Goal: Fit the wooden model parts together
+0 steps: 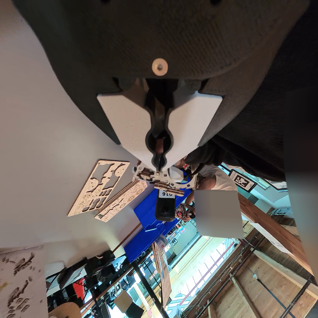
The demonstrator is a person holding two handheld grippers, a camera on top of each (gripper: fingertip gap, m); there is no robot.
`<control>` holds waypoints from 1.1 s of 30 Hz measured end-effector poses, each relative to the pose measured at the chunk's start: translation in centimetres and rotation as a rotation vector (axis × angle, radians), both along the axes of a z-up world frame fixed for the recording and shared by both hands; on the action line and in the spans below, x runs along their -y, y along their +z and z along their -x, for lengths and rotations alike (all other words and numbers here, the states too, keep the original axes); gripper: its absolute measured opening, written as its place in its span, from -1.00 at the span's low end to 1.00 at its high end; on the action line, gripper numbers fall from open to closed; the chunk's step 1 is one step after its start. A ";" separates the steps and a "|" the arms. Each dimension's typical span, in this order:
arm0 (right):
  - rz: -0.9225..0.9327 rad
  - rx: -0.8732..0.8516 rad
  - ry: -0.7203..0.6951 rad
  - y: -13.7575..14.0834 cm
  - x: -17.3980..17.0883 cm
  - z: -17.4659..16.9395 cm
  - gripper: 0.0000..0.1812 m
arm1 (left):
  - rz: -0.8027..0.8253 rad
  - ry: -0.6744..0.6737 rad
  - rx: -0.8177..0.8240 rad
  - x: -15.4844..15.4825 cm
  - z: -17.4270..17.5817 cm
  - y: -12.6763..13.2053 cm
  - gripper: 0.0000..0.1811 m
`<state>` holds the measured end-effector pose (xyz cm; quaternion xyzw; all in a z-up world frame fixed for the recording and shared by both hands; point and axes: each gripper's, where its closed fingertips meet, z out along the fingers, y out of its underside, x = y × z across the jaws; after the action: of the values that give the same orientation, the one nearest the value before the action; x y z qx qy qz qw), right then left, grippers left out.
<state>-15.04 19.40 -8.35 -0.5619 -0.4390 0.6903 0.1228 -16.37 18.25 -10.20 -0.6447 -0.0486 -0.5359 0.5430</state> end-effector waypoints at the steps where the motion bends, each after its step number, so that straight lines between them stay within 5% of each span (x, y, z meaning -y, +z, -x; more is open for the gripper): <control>1: 0.000 0.003 0.006 -0.1 0.2 0.1 -1.00 | 0.000 -0.001 0.004 0.0 0.0 0.0 -0.50; 33: -0.012 0.041 0.019 -0.8 1.0 0.6 -1.00 | 0.019 -0.002 0.004 0.0 -0.4 -0.1 -0.50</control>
<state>-15.68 18.39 -9.14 -0.5709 -0.4507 0.6773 0.1107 -16.01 18.21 -10.28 -0.6487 -0.0542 -0.5373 0.5362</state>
